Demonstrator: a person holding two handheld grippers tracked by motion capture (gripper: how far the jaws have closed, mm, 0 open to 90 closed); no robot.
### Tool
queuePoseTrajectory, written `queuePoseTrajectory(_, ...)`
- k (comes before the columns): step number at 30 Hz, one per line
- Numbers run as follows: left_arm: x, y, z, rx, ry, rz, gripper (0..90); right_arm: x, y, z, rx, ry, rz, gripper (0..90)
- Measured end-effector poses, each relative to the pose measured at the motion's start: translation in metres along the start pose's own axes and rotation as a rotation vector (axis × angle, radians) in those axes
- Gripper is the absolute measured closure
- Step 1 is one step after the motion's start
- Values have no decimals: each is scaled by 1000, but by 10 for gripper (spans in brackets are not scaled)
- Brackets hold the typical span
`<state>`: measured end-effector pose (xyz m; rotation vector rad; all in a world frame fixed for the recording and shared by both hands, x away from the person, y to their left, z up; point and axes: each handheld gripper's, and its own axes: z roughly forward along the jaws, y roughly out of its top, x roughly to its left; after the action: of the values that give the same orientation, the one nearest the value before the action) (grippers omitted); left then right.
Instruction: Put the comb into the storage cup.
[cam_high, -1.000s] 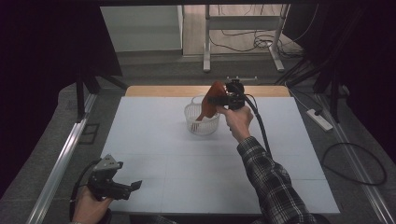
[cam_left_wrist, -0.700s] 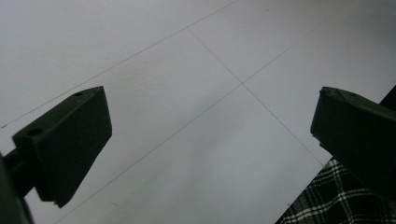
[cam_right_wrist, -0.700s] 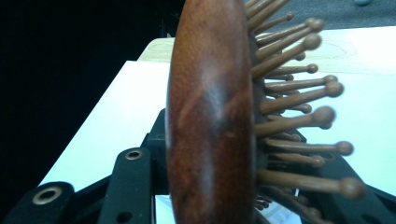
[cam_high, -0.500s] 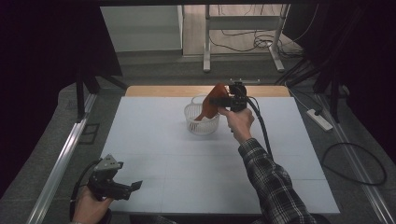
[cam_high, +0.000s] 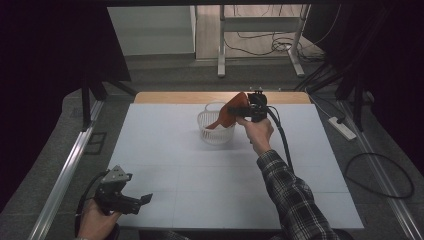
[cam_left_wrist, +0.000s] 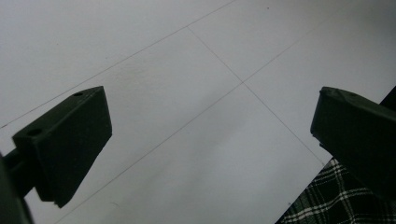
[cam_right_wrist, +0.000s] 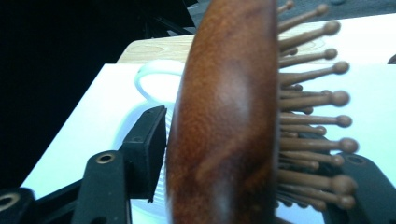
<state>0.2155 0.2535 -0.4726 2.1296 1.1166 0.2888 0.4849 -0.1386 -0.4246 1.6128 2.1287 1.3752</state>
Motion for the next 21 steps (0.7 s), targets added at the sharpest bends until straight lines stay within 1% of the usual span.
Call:
queuePoseTrajectory(5, 0, 0, 0, 1, 0, 1, 0, -3, -1, 0, 10, -17, -2, 348)
queuePoseTrajectory(7, 0, 0, 0, 3, 1, 2, 0, -3, -1, 0, 12, -21, -8, 330)
queuePoseTrajectory(11, 0, 0, 0, 3, 1, 2, 0, -4, -2, 2, 34, -35, -26, 291)
queuePoseTrajectory(15, 0, 0, 0, 3, 1, 2, 0, -4, -3, 2, 37, -34, -34, 273)
queuePoseTrajectory(20, 0, 0, 0, 4, 2, 2, 0, -2, -3, 3, 40, -41, -57, 218)
queuePoseTrajectory(21, 0, 0, 0, 4, 2, 2, 0, -1, -4, 3, 44, -47, -69, 200)
